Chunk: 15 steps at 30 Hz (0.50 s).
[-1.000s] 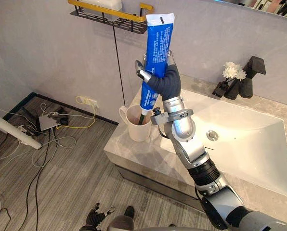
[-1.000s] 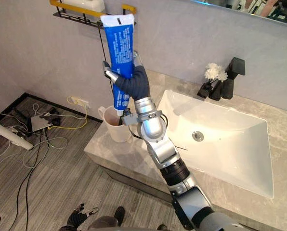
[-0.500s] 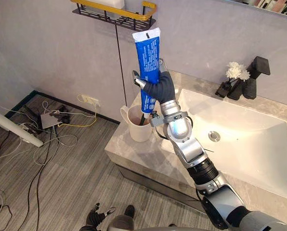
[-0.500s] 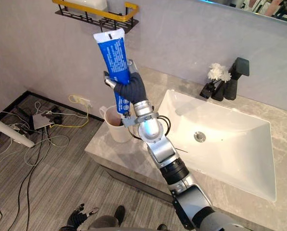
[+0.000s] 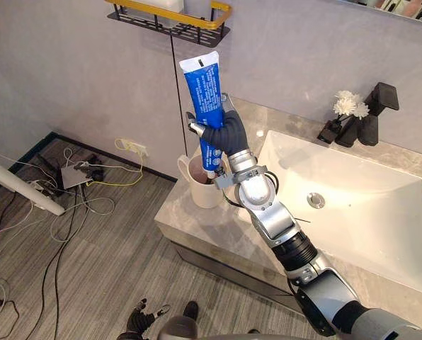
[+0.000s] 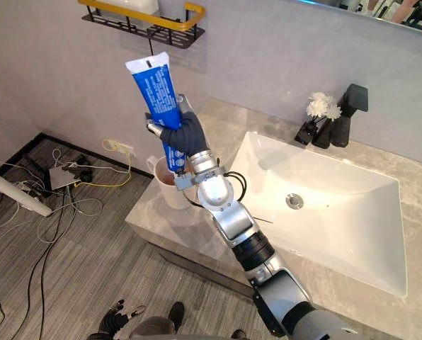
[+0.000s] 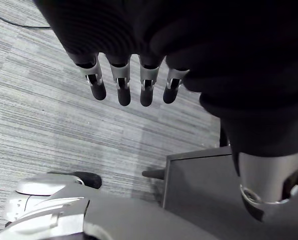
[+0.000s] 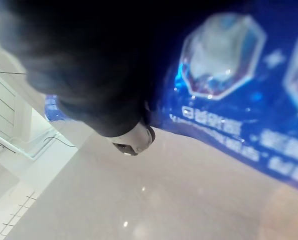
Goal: Organize washtable
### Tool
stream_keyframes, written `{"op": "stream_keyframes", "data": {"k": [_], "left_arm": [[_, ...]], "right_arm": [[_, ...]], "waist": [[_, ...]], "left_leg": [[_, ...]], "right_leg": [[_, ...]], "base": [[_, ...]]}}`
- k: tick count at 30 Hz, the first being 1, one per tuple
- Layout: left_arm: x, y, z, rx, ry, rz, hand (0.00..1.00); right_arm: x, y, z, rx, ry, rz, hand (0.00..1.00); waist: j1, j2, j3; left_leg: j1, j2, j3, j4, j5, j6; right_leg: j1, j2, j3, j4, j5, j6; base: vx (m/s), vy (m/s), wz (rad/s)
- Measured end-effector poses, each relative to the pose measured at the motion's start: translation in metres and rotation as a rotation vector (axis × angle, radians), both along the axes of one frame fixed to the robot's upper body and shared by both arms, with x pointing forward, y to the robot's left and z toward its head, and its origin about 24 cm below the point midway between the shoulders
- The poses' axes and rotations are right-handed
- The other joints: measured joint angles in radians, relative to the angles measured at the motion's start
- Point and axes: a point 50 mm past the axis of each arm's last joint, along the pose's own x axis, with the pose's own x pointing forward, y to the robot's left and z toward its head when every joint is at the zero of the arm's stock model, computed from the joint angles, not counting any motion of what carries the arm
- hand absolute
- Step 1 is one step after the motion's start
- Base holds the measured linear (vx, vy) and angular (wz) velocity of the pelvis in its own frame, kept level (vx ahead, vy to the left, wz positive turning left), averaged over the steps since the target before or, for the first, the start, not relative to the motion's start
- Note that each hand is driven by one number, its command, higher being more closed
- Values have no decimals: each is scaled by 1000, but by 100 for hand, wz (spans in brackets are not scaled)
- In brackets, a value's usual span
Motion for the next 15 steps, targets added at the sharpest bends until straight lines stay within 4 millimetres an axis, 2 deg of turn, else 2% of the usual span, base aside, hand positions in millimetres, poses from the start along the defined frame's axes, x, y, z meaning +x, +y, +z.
{"op": "stream_keyframes", "data": {"k": [15], "left_arm": [[-1, 0, 0, -11, 0, 18, 0]], "right_arm": [[4, 5, -4, -34, 12, -4, 100]], "waist": [[8, 3, 2]], "left_leg": [[0, -1, -1, 0, 0, 0]], "right_leg": [[0, 0, 0, 0, 0, 0]], "base": [[0, 0, 0]]}}
